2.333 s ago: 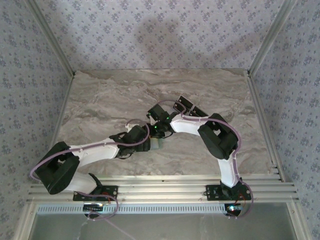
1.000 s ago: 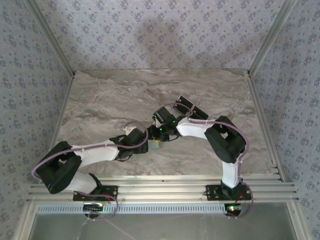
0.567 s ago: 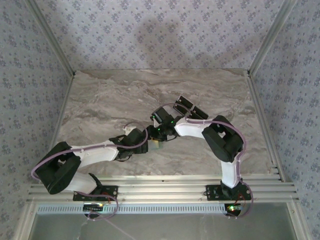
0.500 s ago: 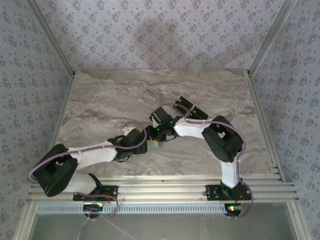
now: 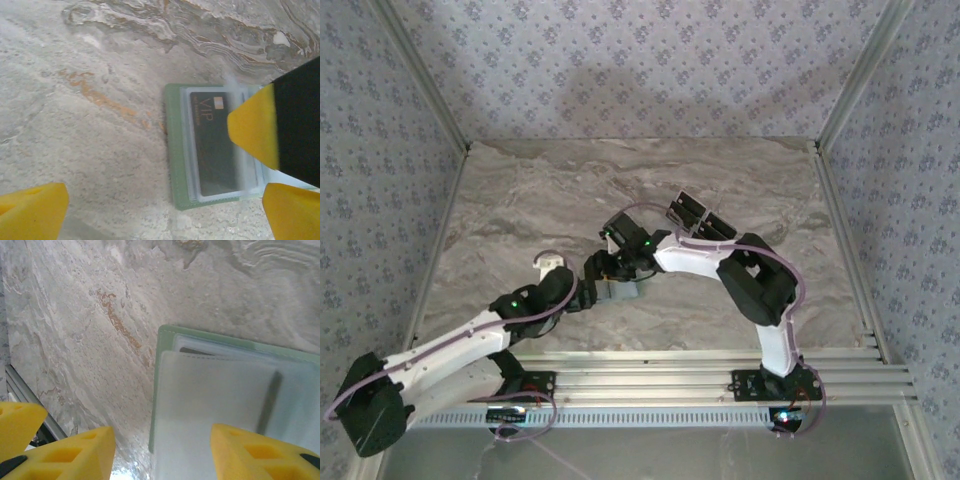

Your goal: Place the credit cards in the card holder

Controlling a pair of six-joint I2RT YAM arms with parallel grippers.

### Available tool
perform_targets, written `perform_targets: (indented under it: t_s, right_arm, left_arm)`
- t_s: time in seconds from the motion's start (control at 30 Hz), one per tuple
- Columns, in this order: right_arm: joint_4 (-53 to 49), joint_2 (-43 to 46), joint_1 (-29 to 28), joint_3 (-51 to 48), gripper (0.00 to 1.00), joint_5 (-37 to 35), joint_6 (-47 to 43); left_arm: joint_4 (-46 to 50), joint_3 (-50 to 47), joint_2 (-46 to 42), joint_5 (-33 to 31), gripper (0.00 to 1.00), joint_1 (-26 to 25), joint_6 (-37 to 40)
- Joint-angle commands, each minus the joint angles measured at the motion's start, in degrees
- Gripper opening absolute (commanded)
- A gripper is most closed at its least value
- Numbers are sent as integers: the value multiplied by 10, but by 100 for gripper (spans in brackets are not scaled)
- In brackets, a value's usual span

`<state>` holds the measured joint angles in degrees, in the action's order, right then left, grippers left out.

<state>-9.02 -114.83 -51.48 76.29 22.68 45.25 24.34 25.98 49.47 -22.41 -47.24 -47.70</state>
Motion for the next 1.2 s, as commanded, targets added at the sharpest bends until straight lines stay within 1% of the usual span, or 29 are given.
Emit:
perform_targets:
  t_s: [0.0,0.2,0.4,0.57,0.67,0.77,0.87,1.0,1.17]
  right_arm:
    - [-41,-38,-10,33,55,-13,3]
    - [-53,-69,-15,52,55,-14,3]
    - [-66,-55,-14,66,55,0,-15]
    - [-87,5,7,88,55,12,-50]
    - [-121,55,35,89,55,10,-80]
    - [-185,104,75,78,55,-6,-121]
    - [-250,146,122,62,55,-44,-174]
    - [-342,183,181,45,54,-134,-246]
    - [-404,203,209,31,50,-256,-306]
  left_arm:
    - [32,-9,-23,-19,100,6,-20]
    - [30,-12,-28,-16,100,10,-20]
    - [20,-13,-20,-6,100,15,-17]
    - [16,-8,-7,3,100,21,-15]
    - [12,-2,4,9,100,25,-13]
    - [12,12,19,12,100,28,-4]
    - [16,32,38,11,100,30,9]
    - [19,52,58,13,100,36,20]
    - [17,63,76,23,100,42,22]
